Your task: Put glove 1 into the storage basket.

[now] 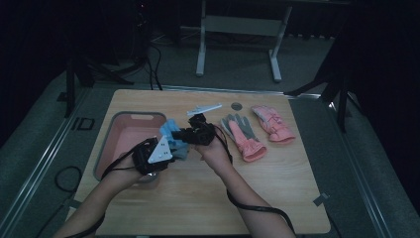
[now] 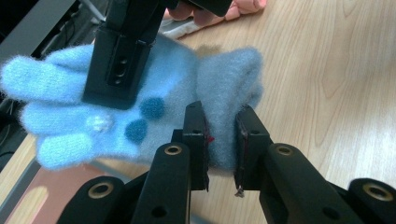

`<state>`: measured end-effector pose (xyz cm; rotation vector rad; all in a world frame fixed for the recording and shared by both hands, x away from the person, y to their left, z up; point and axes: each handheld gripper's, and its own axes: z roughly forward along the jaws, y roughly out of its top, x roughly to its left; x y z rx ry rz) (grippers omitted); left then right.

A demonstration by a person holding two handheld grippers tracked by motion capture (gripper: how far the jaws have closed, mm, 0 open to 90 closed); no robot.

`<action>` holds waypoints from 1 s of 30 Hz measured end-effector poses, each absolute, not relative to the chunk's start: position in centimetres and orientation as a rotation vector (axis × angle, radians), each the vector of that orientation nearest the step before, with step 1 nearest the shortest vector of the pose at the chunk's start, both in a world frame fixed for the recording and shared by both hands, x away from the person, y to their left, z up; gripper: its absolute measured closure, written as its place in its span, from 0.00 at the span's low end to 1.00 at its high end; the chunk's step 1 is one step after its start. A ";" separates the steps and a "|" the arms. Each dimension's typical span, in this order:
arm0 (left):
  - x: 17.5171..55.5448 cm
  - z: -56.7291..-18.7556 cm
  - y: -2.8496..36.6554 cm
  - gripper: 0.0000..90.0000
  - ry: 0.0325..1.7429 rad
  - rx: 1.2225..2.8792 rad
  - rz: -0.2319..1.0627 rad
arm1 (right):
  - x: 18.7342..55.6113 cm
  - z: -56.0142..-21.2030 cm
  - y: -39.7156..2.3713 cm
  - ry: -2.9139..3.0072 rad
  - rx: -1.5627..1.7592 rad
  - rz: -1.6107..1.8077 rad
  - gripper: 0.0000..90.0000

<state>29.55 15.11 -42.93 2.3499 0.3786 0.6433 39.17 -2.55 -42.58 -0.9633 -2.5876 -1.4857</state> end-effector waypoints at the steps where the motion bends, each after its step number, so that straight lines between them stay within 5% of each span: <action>1: 29.5 -42.9 15.4 0.87 0.381 2.350 0.646 | 39.2 -42.6 -2.2 -2.589 -0.959 -1.484 0.88; 20: 28.5 -43.4 22.2 0.87 0.465 2.359 0.719 | 39.5 -42.7 5.0 -2.574 -0.876 -1.472 0.88; 30: 30.4 -45.8 25.0 0.87 0.584 2.355 0.595 | 40.5 -45.0 8.3 -2.549 -0.890 -1.412 0.88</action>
